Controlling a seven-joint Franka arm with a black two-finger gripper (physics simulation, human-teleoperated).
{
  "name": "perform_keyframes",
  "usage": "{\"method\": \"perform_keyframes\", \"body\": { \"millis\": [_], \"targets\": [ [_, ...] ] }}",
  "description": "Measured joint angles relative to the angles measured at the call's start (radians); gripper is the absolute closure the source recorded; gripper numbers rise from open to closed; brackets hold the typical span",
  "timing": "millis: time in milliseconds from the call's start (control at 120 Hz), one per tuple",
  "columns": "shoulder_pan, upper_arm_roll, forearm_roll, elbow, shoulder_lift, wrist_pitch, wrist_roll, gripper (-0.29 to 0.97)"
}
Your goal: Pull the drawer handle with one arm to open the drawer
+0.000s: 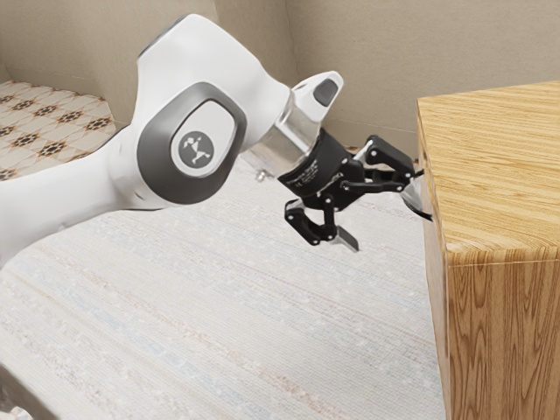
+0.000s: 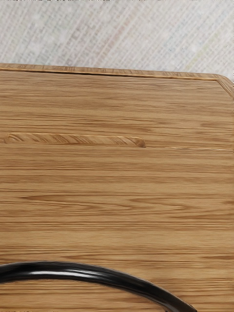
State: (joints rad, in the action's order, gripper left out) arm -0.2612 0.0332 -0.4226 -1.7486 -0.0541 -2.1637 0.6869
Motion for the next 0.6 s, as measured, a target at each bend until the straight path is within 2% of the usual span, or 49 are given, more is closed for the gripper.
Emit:
{"method": "perform_keyframes", "body": {
  "millis": [383,433,533,600],
  "targets": [
    [-0.012,0.096,-0.002,-0.064,-0.055,0.004,-0.010,0.00],
    [-0.049,0.139,-0.002,-0.070,-0.062,0.004,-0.013,0.00],
    [-0.184,0.284,-0.001,-0.080,-0.073,0.003,-0.016,0.00],
    [-0.221,0.324,0.001,-0.093,-0.084,0.003,-0.019,0.00]
  ]
}}
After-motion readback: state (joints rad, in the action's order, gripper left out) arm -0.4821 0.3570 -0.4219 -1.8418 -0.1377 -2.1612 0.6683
